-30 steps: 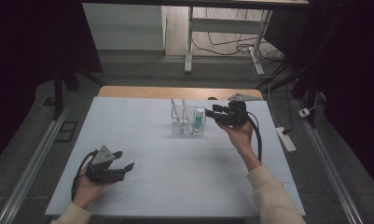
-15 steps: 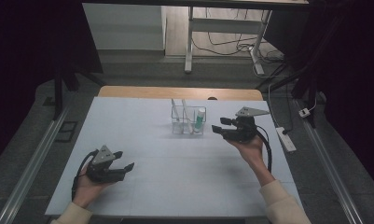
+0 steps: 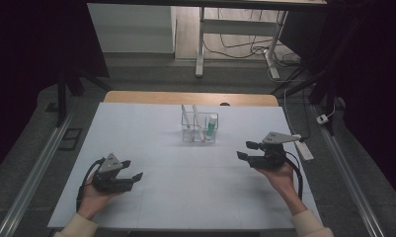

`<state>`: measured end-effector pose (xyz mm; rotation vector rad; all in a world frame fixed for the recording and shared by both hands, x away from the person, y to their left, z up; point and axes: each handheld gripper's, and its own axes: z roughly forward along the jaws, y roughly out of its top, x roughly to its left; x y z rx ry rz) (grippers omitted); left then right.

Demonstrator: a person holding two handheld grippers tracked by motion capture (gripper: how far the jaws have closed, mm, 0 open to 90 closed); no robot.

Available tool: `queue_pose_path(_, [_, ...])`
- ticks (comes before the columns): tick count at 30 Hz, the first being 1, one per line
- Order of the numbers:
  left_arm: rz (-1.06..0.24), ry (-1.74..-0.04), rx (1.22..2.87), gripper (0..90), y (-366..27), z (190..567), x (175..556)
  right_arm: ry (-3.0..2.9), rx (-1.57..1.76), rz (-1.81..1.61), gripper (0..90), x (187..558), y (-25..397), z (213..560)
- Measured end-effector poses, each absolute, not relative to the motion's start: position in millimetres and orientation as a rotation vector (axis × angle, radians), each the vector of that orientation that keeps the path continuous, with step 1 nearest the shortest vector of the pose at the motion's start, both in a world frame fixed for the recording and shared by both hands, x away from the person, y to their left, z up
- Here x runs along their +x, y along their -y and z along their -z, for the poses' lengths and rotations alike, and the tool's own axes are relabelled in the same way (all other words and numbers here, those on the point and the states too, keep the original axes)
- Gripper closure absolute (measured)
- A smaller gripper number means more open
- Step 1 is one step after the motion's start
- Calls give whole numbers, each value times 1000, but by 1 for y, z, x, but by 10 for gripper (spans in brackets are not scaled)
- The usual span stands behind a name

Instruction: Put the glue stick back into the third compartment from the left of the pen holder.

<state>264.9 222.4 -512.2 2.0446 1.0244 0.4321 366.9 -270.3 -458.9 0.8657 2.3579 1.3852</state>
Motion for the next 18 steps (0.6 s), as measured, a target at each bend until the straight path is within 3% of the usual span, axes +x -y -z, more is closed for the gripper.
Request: queue_pose_path(18, [-433, -1018, 2041, 327, -222, 512, 266, -2323, 891, -1364, 377, 344, 300, 475])
